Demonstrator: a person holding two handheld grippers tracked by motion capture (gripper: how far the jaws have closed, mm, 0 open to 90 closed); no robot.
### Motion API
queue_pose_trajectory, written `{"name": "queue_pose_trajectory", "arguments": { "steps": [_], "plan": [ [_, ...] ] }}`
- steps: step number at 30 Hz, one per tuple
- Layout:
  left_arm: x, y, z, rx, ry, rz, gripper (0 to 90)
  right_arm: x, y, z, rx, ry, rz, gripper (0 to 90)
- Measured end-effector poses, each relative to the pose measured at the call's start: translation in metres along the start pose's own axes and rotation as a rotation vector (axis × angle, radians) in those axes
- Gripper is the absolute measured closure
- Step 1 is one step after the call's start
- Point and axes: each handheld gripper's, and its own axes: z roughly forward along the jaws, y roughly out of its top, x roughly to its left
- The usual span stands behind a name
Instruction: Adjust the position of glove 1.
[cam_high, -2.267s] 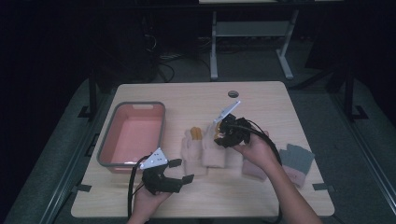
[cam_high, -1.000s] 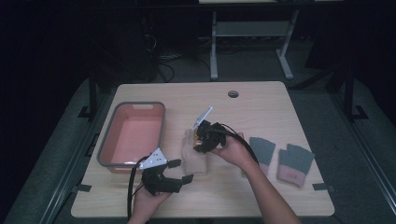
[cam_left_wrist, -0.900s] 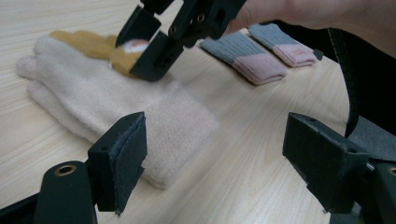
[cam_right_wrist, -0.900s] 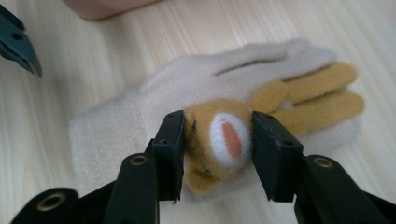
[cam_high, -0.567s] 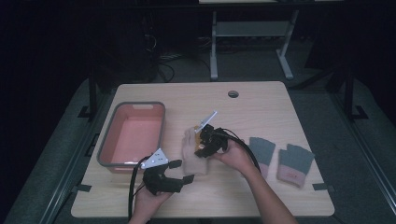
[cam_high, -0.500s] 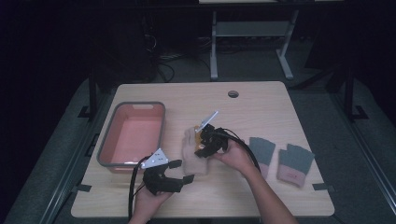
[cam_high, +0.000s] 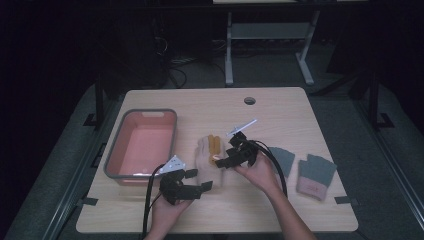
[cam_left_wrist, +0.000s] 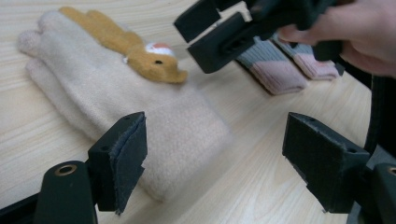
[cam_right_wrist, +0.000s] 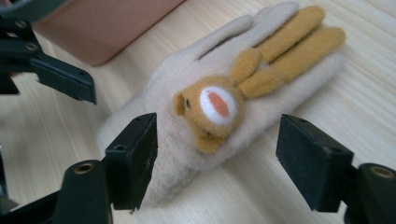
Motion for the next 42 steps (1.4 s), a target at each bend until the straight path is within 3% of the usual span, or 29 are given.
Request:
{"name": "queue_pose_trajectory", "arguments": {
  "steps": [4,7,11,12,15,20,28,38,42],
  "plan": [
    [0.007,0.003,0.004,0.002,0.044,-0.072,22.5,-0.002,-0.008,-0.004,-0.037,0.02,0.076,29.1],
    [0.008,0.003,0.007,0.01,0.048,-0.092,22.5,-0.006,-0.011,-0.004,-0.055,0.034,0.111,28.6],
    [0.006,0.004,0.013,0.03,0.075,-0.088,22.7,-0.009,-0.012,-0.004,-0.062,0.036,0.142,28.6],
    [0.001,0.004,0.017,0.045,0.1,-0.052,22.6,-0.01,-0.012,-0.003,-0.06,0.038,0.148,28.6],
    [0.0,0.003,0.019,0.053,0.111,-0.044,22.7,-0.012,-0.012,-0.002,-0.057,0.038,0.163,28.2],
    [0.006,0.001,0.021,0.055,0.121,-0.086,22.7,-0.015,-0.014,0.0,-0.039,0.044,0.176,27.9],
    [0.008,-0.001,0.021,0.036,0.14,-0.112,22.1,-0.013,-0.015,0.005,-0.021,0.062,0.194,27.7],
    [0.011,-0.004,0.023,0.052,0.166,-0.132,21.3,-0.014,-0.022,0.012,-0.037,0.082,0.219,27.7],
    [0.013,-0.006,0.026,0.067,0.149,-0.154,22.5,-0.014,-0.022,0.013,-0.037,0.088,0.215,27.7]
  ]
}}
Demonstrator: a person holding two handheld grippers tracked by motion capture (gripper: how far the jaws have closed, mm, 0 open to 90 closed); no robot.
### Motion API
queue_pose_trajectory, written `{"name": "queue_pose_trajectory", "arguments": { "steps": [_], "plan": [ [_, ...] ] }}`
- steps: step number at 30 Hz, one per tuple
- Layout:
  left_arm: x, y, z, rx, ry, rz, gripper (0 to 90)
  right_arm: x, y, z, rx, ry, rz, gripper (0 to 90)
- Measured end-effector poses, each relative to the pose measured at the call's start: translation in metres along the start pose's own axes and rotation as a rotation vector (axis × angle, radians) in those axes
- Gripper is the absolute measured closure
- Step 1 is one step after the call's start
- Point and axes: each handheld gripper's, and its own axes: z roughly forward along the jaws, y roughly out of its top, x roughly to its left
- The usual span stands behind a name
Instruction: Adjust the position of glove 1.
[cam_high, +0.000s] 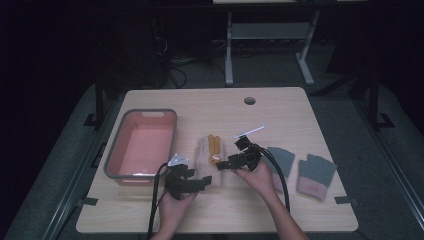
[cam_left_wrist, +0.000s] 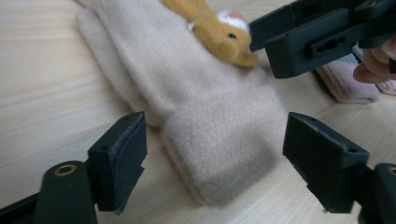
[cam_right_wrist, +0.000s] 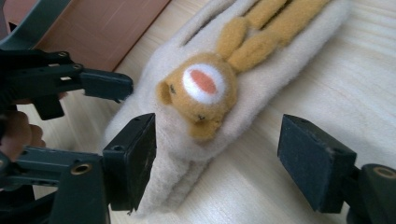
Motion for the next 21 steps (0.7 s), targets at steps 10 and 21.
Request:
{"name": "queue_pose_trajectory", "arguments": {
  "steps": [10,21],
  "plan": [
    [0.0045,-0.0034,0.0077,0.034,-0.031,-0.043,23.6,-0.0015,0.0012,-0.0002,-0.017,0.011,0.019,27.6],
    [0.0071,-0.0028,0.0085,0.039,-0.074,-0.091,26.5,0.001,-0.002,0.0093,0.023,0.037,0.043,29.7]
  ]
}}
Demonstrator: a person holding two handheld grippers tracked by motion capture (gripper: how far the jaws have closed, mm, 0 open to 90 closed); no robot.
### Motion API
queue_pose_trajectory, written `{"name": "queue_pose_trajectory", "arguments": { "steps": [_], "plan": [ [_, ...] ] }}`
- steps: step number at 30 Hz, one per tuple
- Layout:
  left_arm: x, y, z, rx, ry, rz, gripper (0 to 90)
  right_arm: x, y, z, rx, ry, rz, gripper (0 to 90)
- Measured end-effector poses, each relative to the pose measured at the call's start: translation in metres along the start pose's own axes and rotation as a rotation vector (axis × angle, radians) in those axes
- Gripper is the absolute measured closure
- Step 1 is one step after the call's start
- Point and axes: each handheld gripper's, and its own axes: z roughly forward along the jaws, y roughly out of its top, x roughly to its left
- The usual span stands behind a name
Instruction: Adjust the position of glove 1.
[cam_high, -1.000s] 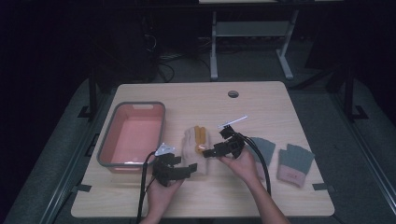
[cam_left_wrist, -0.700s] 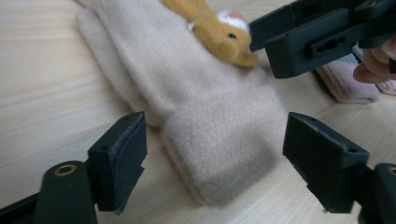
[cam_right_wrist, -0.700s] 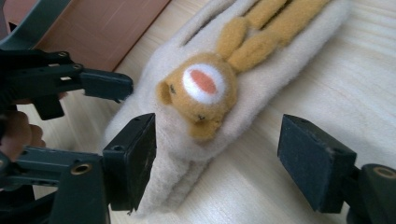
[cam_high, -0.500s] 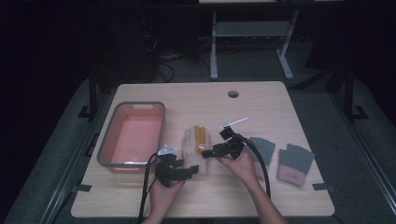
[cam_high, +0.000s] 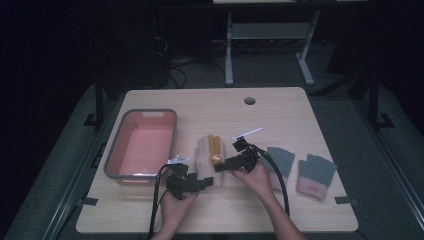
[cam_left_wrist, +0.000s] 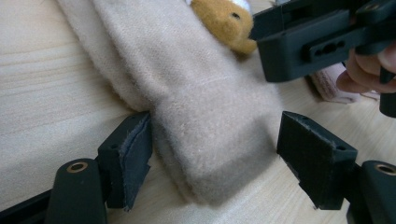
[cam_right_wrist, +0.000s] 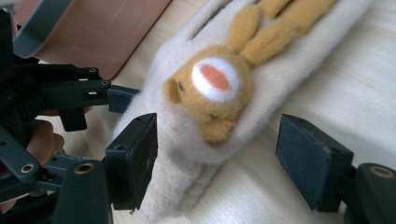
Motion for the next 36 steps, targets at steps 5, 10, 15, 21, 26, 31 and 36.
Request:
{"name": "queue_pose_trajectory", "arguments": {
  "steps": [5,10,15,21,26,31,36],
  "plan": [
    [0.001,0.0,0.0,0.007,-0.002,-0.007,28.3,0.001,-0.001,0.007,0.01,-0.006,0.012,31.9],
    [0.004,0.001,0.0,0.011,-0.006,-0.017,31.5,-0.001,-0.003,0.012,0.004,0.002,0.037,36.5],
    [0.003,0.003,0.001,0.026,-0.007,-0.019,38.8,-0.005,-0.009,0.015,-0.022,0.033,0.063,49.8],
    [0.004,0.005,0.005,0.038,-0.025,-0.019,48.1,-0.003,-0.01,0.015,-0.02,0.024,0.046,60.1],
    [0.0,0.006,0.01,0.049,-0.047,-0.012,49.8,-0.002,-0.014,0.009,-0.022,0.017,0.04,64.0],
    [-0.006,0.006,0.015,0.061,-0.069,-0.006,48.9,-0.008,-0.023,-0.001,-0.038,0.009,0.062,61.2],
    [-0.006,0.006,0.012,0.045,-0.069,-0.036,40.9,-0.012,-0.024,-0.008,-0.055,0.011,0.09,49.3]
  ]
}}
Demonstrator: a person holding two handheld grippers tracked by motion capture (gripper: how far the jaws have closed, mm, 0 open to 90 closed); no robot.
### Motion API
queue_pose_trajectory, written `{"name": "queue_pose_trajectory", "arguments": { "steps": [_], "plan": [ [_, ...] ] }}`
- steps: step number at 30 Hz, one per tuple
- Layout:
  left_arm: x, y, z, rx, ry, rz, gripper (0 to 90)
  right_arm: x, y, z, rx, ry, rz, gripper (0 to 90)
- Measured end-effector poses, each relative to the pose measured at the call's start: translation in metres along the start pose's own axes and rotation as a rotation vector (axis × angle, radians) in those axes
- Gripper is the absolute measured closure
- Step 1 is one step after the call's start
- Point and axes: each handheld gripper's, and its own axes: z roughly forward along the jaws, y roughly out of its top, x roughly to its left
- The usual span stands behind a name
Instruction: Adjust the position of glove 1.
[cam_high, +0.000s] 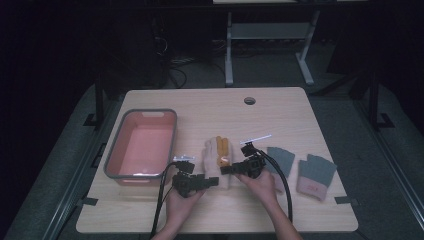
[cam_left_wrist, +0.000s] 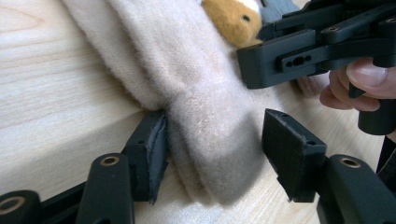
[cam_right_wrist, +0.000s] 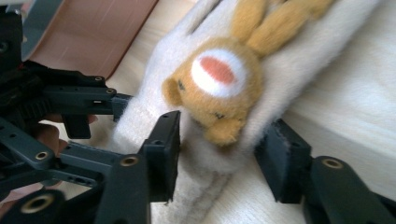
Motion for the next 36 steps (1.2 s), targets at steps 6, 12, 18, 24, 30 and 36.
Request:
{"name": "queue_pose_trajectory", "arguments": {
  "steps": [6,12,18,24,30,36],
  "plan": [
    [0.003,0.001,0.0,0.001,0.005,-0.018,43.4,-0.003,0.001,0.003,-0.001,-0.012,0.029,49.3],
    [0.002,0.001,0.002,0.004,0.014,-0.017,46.8,0.004,0.001,0.006,0.007,-0.059,0.018,54.4],
    [0.0,0.005,0.006,0.036,0.011,0.008,51.0,0.01,-0.001,0.01,0.002,-0.096,-0.014,61.3],
    [0.004,0.006,0.007,0.043,-0.009,-0.005,57.2,0.009,-0.001,0.012,0.003,-0.066,0.012,67.6],
    [0.004,0.009,0.007,0.053,-0.02,0.012,64.0,0.006,-0.001,0.01,-0.007,-0.041,0.013,74.9],
    [0.003,0.01,0.006,0.044,-0.03,0.02,65.6,0.005,-0.001,0.007,-0.018,-0.027,0.003,77.5]
  ]
}}
